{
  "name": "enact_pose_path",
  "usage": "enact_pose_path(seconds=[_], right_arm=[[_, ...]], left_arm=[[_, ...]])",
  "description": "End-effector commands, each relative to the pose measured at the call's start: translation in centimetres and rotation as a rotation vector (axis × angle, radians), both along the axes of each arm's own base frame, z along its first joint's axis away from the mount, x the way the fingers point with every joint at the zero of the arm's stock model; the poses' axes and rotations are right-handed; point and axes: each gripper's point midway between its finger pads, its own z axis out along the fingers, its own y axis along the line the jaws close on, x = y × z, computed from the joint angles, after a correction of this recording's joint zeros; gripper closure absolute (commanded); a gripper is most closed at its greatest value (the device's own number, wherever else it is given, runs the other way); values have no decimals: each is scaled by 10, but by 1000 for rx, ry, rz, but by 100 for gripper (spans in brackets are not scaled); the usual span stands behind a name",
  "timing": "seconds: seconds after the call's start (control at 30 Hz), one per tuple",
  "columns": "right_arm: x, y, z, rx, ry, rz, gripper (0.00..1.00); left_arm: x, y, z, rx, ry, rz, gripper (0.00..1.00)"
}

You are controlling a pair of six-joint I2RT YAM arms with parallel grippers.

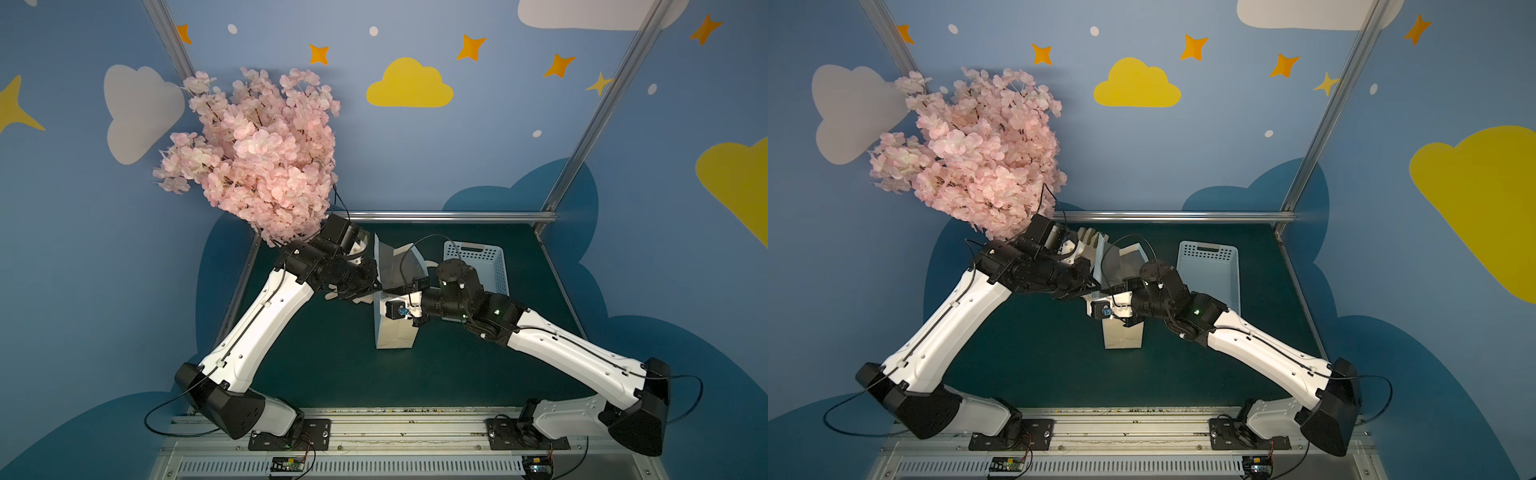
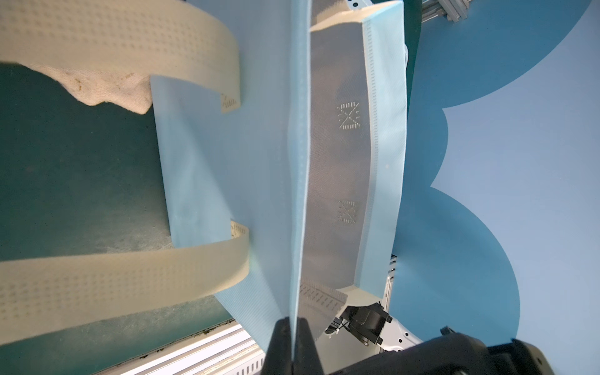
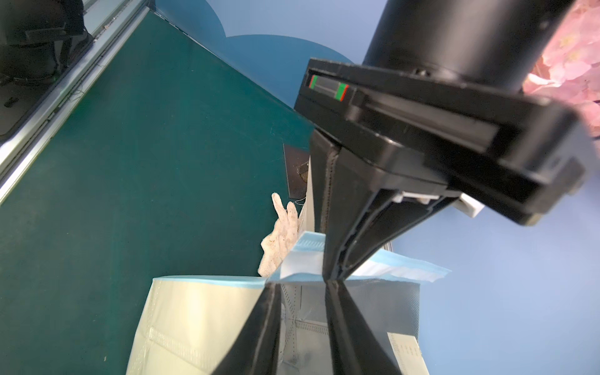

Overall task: Place the ice pack in the delivery bag
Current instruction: Tear off the adhesive seal from the delivery bag.

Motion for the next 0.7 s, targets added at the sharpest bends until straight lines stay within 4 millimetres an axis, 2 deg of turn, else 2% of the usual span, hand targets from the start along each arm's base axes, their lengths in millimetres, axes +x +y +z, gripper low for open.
enact_pose_path(seconds=[0.0, 0.13, 0.2, 0.67], right_arm=[[-2, 3, -3, -5, -9, 7, 69], [-2, 7, -5, -14, -20, 17, 70], [0, 9, -5, -12, -23, 14, 73], [3, 16, 10, 29, -26, 7, 81]], left_arm=[[-1, 0, 6, -19, -15, -8, 97], [-2, 0, 5, -20, -12, -8, 97], [-1, 1, 6, -20, -14, -8, 97], [-2, 0, 5, -20, -11, -11, 97]])
